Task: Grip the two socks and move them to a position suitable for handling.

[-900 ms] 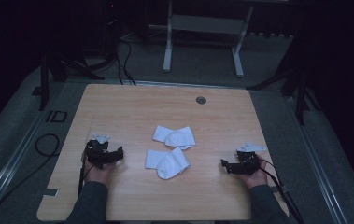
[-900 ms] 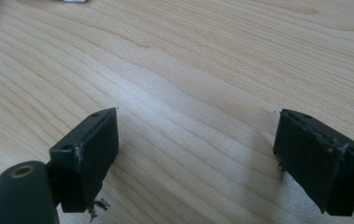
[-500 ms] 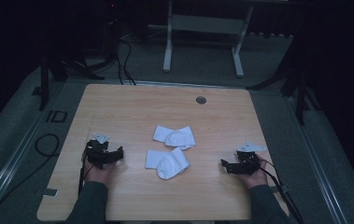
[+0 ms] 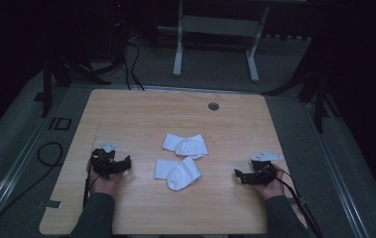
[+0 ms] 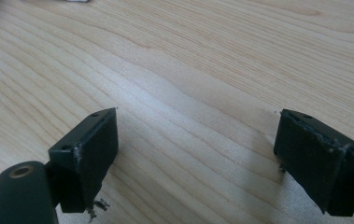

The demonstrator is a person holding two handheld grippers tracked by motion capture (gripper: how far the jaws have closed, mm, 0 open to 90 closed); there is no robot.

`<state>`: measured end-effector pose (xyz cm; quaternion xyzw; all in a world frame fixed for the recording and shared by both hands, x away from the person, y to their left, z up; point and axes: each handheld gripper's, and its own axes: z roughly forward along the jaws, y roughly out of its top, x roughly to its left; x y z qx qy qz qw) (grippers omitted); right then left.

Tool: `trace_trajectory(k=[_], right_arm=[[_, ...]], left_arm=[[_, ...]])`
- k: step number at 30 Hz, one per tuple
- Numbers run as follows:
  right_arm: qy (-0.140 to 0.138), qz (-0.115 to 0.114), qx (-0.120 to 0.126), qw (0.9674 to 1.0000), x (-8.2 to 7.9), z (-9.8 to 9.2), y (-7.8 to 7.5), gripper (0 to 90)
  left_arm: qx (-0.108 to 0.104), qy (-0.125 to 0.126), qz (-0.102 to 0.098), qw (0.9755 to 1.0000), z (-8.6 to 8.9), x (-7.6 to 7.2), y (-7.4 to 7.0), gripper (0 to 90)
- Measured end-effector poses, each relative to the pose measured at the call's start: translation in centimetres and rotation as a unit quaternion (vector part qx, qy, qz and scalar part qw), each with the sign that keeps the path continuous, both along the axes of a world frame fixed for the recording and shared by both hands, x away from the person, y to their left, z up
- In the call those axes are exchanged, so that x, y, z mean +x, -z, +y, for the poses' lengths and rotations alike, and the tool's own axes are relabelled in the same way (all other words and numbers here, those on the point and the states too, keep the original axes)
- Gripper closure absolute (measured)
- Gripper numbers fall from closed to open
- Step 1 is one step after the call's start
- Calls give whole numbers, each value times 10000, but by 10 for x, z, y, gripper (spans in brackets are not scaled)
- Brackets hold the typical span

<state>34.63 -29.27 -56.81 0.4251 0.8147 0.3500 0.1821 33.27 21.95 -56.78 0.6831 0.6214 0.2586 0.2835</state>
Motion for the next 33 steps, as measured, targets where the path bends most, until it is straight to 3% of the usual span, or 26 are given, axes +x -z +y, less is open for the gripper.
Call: trace_trajectory(k=[2, 5, 7, 12, 19, 28, 33], right_arm=[[2, -9, 4, 10000, 0, -1, 0, 162], [69, 46, -48, 10000, -3, -2, -4, 295], [32, 103, -135, 9999, -5, -3, -7, 336], [-157, 42, -431, 9989, -15, -1, -19, 391], [-565, -56, -660, 9962, -25, 12, -41, 477], [-1049, -196, -953, 9897, -29, 43, -57, 579], [-1351, -195, -1197, 9834, -29, 67, -60, 648]], left_arm=[[1, -1, -1, 10000, 0, 0, 0, 153], [0, -1, 2, 10000, 0, 0, 0, 153], [0, 2, 1, 10000, 0, 0, 0, 153], [2, 17, -1, 10000, 0, 0, 0, 154], [11, 88, -3, 10000, 1, -1, 0, 165], [0, 337, -63, 9994, -1, -4, -3, 407], [-20, 397, -56, 9992, -2, -5, -4, 476]])
